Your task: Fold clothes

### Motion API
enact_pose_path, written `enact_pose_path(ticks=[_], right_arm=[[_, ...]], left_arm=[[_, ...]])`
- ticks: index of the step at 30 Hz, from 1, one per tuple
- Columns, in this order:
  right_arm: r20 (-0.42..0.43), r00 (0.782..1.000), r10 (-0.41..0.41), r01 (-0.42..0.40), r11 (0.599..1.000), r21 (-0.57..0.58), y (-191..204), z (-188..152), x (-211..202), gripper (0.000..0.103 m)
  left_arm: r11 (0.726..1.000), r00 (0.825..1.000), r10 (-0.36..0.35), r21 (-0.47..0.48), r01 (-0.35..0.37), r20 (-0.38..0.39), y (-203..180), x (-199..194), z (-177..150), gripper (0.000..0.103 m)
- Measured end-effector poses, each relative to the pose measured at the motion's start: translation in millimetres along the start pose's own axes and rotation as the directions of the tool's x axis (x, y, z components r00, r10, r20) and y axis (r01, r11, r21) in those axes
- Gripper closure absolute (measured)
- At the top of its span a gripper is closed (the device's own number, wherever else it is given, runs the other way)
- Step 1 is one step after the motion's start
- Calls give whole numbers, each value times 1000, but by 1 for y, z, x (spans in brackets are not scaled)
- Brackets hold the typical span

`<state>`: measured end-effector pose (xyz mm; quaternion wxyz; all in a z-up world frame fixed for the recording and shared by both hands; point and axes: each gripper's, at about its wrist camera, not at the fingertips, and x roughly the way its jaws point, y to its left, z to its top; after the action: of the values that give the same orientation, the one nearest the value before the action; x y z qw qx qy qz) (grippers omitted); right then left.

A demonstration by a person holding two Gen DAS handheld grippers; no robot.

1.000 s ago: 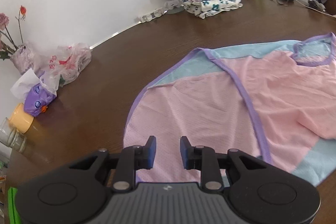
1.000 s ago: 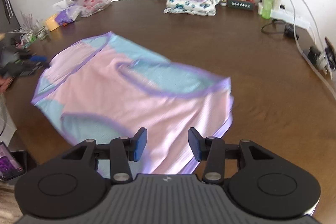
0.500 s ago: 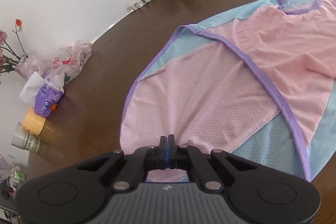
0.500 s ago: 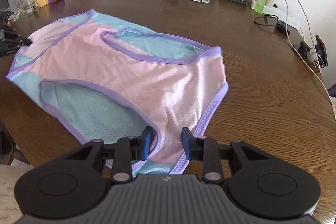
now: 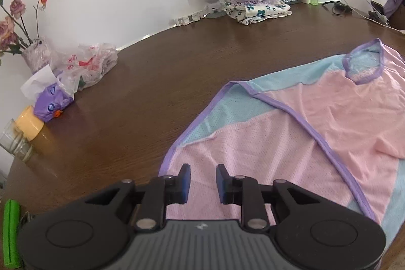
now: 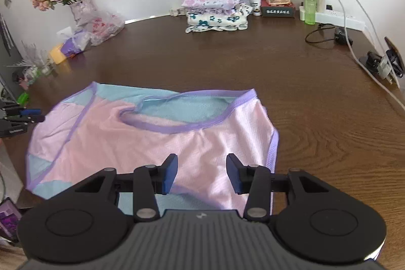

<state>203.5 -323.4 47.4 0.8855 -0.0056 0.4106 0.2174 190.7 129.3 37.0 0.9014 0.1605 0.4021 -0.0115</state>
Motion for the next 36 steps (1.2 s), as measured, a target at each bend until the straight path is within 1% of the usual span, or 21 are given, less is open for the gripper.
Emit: enact_pose_path(ticks=[1,5,7,9,10,12,14,16,17,18,20,21,24,25,27,28,30,31,34,35,36], right_arm=[[-13,1000,-27,26,1000,-3,-1,1,9,62],[-69,995,-69,70,998,7,-9,-6,32,71],[-62,993,-97,97,995,3,-10,-8,31,71],[-87,989,-120,124,992,34,-11,-5,29,70],[-82,991,-105,109,993,43,-8,-2,27,70],[-47,998,-31,33,999,41,6,10,19,70],[-29,998,54,-53,998,30,28,27,21,67],[-26,993,112,-112,994,18,50,44,30,62],[-36,993,110,-110,994,10,61,53,40,56],[-48,994,99,-99,995,3,70,61,51,55],[-78,994,72,-72,997,3,84,73,74,55],[-98,992,80,-78,997,24,87,79,86,55],[-141,986,90,-76,992,100,89,88,116,58],[-142,986,83,-67,991,113,89,89,122,59],[-147,985,89,-67,987,144,88,90,131,59],[-153,983,101,-76,984,160,87,90,135,63],[-163,979,119,-91,982,168,88,89,140,79],[-168,978,127,-98,981,169,89,88,142,91],[-140,983,116,-99,987,123,92,90,139,95],[-135,984,120,-104,987,121,91,92,138,99],[-130,984,124,-108,987,119,90,94,137,100]], left_arm=[[1000,1000,10,-3,-10,-14,1,9,2,97],[999,999,39,26,-38,-36,2,30,0,103],[998,997,58,37,-56,-43,1,30,1,102],[998,998,50,37,-49,-36,1,27,3,93],[999,1000,24,32,-24,-19,0,24,7,91],[999,999,-50,-3,50,10,-2,17,18,91],[988,988,-149,-35,151,40,-8,13,34,83],[962,968,-244,-110,248,48,-11,17,50,69],[946,959,-280,-158,284,48,-11,20,57,66],[928,949,-311,-201,314,47,-11,25,62,66],[894,931,-362,-266,360,45,-13,36,72,68],[890,930,-366,-277,362,42,-14,41,76,68],[898,941,-338,-296,327,13,-15,55,86,69],[895,944,-330,-320,311,-6,-13,62,88,69],[877,940,-341,-367,309,-23,-9,75,92,69],[869,939,-343,-389,306,-28,-7,81,93,69],[855,940,-340,-428,293,-35,-5,93,95,70],[850,941,-336,-442,287,-35,-3,97,95,71],[844,949,-315,-461,272,-17,1,102,96,78],[849,951,-308,-454,269,-13,0,103,97,97],[857,955,-297,-442,265,-5,-2,103,97,102]])
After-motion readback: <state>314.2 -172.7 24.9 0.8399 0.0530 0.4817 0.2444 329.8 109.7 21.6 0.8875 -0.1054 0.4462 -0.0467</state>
